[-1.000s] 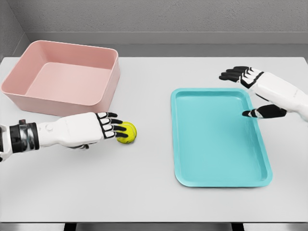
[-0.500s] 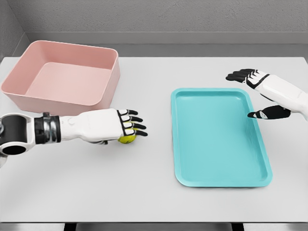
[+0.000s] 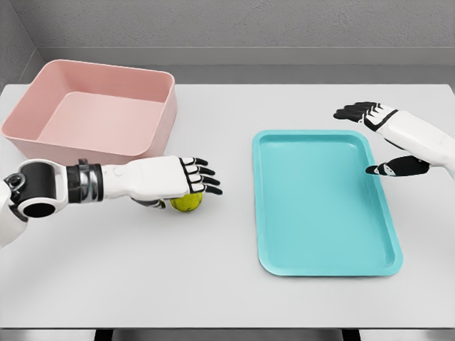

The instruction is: Put the tennis from the blue tray into the pink basket with both arms

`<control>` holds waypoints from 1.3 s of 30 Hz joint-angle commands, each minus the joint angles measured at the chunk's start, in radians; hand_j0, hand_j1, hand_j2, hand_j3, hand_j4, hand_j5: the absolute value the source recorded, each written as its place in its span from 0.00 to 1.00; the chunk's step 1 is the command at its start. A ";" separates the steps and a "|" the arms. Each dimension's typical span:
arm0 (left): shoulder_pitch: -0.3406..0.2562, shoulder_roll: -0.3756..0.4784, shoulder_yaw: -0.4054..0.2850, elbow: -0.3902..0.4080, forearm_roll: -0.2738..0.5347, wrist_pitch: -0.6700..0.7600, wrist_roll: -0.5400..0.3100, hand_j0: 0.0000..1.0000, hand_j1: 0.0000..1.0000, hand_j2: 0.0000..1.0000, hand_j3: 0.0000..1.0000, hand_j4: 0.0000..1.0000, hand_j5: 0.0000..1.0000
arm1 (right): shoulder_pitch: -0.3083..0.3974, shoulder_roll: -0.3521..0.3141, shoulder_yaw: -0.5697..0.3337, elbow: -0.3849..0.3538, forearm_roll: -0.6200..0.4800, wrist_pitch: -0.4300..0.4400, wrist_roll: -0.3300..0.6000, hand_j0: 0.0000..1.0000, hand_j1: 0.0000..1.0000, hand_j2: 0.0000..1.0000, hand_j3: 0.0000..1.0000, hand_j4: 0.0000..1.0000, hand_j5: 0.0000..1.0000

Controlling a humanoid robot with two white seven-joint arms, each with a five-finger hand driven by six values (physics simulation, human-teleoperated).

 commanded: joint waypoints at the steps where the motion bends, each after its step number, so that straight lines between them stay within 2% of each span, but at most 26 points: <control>1: 0.000 -0.004 -0.004 0.018 0.007 0.001 0.001 1.00 1.00 1.00 1.00 1.00 1.00 | 0.000 -0.001 0.000 0.000 -0.008 0.003 0.000 1.00 1.00 1.00 1.00 1.00 1.00; 5: -0.014 -0.026 -0.027 0.056 0.005 0.001 0.001 1.00 1.00 1.00 1.00 1.00 1.00 | 0.000 -0.001 0.000 -0.002 -0.009 0.003 -0.002 1.00 1.00 1.00 1.00 1.00 1.00; 19: -0.014 -0.040 -0.060 0.062 0.004 0.001 0.001 1.00 1.00 1.00 1.00 1.00 1.00 | 0.002 -0.002 -0.001 -0.003 -0.011 0.003 -0.002 1.00 1.00 1.00 1.00 1.00 1.00; 21: -0.012 -0.038 -0.060 0.073 0.004 0.001 0.001 0.90 0.90 0.90 0.90 0.90 0.90 | 0.002 -0.002 -0.001 -0.003 -0.011 0.003 -0.002 1.00 1.00 1.00 1.00 1.00 1.00; 25: -0.012 -0.038 -0.062 0.075 0.001 0.001 -0.001 0.78 0.78 0.78 0.78 0.78 0.78 | 0.002 -0.002 -0.003 -0.002 -0.011 0.003 -0.002 1.00 1.00 1.00 1.00 1.00 1.00; 27: -0.015 -0.038 -0.060 0.099 0.004 0.001 -0.001 0.64 0.64 0.64 0.64 0.64 0.64 | 0.002 -0.002 -0.003 -0.002 -0.011 0.003 -0.002 1.00 1.00 1.00 1.00 1.00 1.00; 30: -0.015 -0.038 -0.060 0.102 0.004 0.001 -0.004 0.60 0.60 0.60 0.60 0.60 0.60 | 0.002 -0.002 -0.003 -0.002 -0.011 0.003 -0.002 1.00 1.00 1.00 1.00 1.00 1.00; 31: -0.015 -0.038 -0.060 0.101 0.007 0.001 -0.030 0.55 0.55 0.55 0.55 0.55 0.55 | 0.002 -0.002 -0.004 0.000 -0.011 0.003 -0.002 1.00 1.00 1.00 1.00 1.00 1.00; 39: -0.022 -0.038 -0.060 0.098 0.010 0.001 -0.036 0.54 0.54 0.54 0.54 0.54 0.54 | 0.003 -0.002 -0.004 -0.002 -0.011 0.003 -0.002 1.00 1.00 1.00 1.00 1.00 1.00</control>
